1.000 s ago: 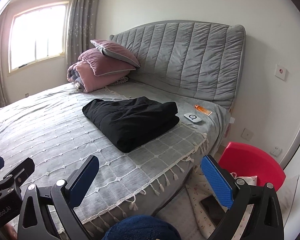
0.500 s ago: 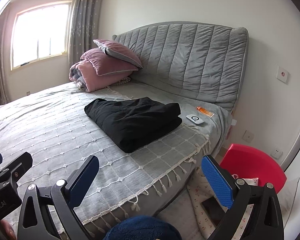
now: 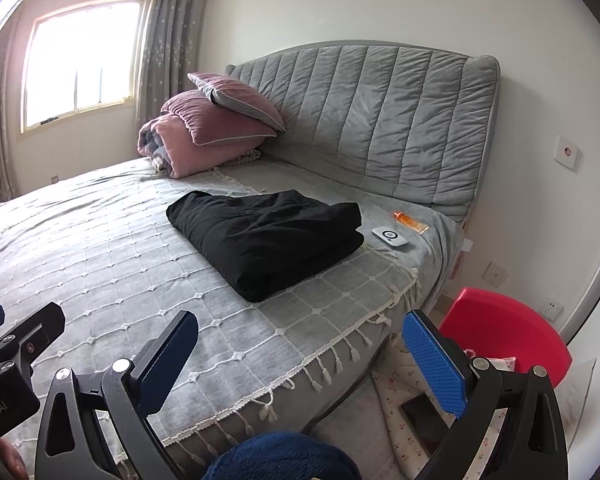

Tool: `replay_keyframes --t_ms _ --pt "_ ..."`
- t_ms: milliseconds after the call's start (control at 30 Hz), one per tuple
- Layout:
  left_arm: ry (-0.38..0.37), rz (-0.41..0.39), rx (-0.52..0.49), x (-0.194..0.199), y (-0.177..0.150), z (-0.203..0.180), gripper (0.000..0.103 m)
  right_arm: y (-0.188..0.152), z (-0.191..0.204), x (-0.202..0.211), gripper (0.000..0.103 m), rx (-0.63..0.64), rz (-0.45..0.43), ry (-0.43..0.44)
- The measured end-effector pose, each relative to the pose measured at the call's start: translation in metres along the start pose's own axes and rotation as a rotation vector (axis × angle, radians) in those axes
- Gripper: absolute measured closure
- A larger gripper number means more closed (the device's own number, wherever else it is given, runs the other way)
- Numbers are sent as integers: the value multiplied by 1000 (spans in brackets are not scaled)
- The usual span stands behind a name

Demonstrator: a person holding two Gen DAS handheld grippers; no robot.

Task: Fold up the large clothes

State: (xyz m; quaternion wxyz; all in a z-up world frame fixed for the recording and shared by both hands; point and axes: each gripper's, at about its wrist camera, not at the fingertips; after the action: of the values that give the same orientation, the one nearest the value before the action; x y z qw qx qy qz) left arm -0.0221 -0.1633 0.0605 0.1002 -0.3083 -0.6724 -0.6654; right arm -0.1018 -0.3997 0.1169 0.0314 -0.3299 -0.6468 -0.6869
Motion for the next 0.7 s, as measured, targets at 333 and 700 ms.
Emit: replay_keyframes --t_ms 333,700 --pt "-4 4 -2 -1 -1 -1 0 -2 -2 -2 0 -2 6 -8" --pt "-2 14 10 -1 -1 0 0 -2 -1 -2 0 0 8 -13"
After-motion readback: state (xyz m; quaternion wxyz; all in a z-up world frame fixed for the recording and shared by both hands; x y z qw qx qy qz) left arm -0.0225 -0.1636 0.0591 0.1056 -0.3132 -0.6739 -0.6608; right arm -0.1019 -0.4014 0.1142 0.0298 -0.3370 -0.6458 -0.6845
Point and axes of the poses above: each gripper's, at about its wrist camera, not at the fingertips, and x roughly against the way its jaws point, z to its left, y to its top, and after that the axes turned 7 degrees about y, right-handed
